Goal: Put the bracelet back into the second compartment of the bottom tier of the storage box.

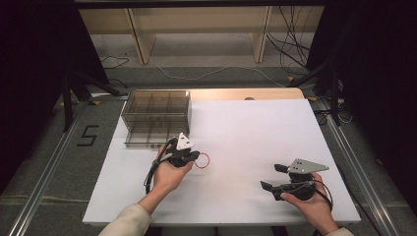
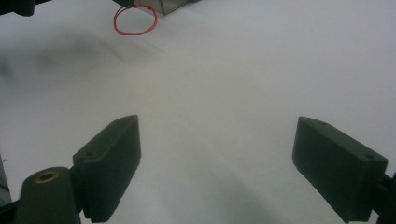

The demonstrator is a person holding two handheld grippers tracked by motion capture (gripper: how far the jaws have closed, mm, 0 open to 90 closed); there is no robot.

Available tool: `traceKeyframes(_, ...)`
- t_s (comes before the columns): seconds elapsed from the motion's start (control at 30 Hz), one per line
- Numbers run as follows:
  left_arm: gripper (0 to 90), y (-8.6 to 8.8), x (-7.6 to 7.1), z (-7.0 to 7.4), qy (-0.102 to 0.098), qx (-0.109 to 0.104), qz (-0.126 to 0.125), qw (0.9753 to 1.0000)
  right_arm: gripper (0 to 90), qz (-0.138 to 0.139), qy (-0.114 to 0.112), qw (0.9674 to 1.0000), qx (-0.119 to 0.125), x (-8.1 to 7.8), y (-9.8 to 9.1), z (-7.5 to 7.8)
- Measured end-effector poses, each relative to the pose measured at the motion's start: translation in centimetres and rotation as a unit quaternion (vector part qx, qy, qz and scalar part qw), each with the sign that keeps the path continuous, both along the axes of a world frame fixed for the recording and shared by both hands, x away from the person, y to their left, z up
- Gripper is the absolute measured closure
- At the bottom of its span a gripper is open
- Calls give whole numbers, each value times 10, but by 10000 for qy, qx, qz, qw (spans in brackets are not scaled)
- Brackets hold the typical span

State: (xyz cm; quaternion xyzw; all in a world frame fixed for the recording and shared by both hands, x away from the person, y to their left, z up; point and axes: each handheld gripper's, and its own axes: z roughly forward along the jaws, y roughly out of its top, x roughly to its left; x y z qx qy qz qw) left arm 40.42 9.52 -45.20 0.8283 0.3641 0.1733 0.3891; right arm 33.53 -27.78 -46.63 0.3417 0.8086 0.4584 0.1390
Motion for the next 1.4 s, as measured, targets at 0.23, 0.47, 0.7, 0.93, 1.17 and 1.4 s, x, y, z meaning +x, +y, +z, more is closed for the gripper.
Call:
traceKeyframes(0.23,898,4,1,4,-59,3,77,10000,162,-2,-11,10000,-6,-1,0,1)
traceKeyframes(0.47,898,10,3,7,-106,-10,172,9998,163,-3,-3,10000,-8,0,0,0)
traceKeyframes(0.7,898,15,5,9,-125,6,254,9996,163,7,-7,10000,-25,-1,0,0)
traceKeyframes(0.93,898,19,6,11,-139,19,306,9994,163,11,-9,10000,-31,0,0,0)
traceKeyframes(1.17,898,22,7,12,-138,17,350,9993,163,7,-7,10000,-35,0,0,0)
traceKeyframes(1.4,898,25,7,14,-177,7,396,9991,163,1,-4,10000,-29,-1,0,0)
